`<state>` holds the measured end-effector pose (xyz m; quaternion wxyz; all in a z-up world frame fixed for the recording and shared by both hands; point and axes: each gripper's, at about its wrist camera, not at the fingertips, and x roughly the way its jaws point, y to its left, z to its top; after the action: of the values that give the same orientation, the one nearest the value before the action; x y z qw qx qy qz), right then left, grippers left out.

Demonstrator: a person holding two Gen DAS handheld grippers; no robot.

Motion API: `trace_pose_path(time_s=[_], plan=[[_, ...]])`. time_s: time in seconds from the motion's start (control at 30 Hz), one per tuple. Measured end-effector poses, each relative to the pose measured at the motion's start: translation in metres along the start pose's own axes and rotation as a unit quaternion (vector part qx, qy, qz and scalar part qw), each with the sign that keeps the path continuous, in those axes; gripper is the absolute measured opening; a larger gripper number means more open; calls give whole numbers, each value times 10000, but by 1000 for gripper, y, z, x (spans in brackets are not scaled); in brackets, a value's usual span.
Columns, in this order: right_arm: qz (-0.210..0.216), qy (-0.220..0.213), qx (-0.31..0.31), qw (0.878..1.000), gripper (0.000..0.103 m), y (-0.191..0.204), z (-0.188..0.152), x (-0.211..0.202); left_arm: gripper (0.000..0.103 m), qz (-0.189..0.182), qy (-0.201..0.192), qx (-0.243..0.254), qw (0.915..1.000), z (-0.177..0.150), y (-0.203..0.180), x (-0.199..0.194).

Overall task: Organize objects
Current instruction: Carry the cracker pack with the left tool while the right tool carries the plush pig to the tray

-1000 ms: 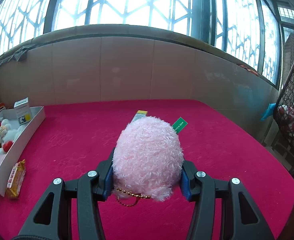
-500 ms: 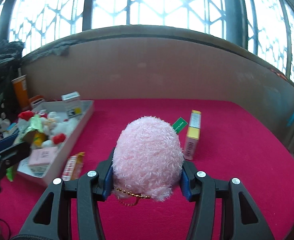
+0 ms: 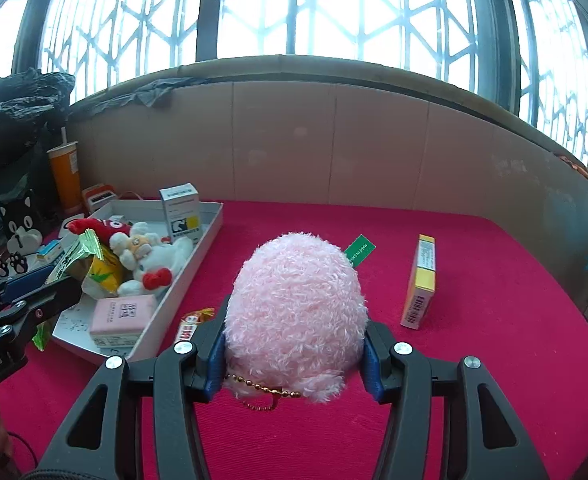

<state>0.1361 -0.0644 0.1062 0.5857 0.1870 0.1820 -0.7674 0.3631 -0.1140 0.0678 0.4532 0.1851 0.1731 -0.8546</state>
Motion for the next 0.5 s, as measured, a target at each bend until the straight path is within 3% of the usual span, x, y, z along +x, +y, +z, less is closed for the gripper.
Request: trace_pose_path(time_s=[0.5], plan=[[453, 2, -342, 9984, 58, 45, 25, 8, 42, 232, -109, -623, 9977, 25, 67, -7]])
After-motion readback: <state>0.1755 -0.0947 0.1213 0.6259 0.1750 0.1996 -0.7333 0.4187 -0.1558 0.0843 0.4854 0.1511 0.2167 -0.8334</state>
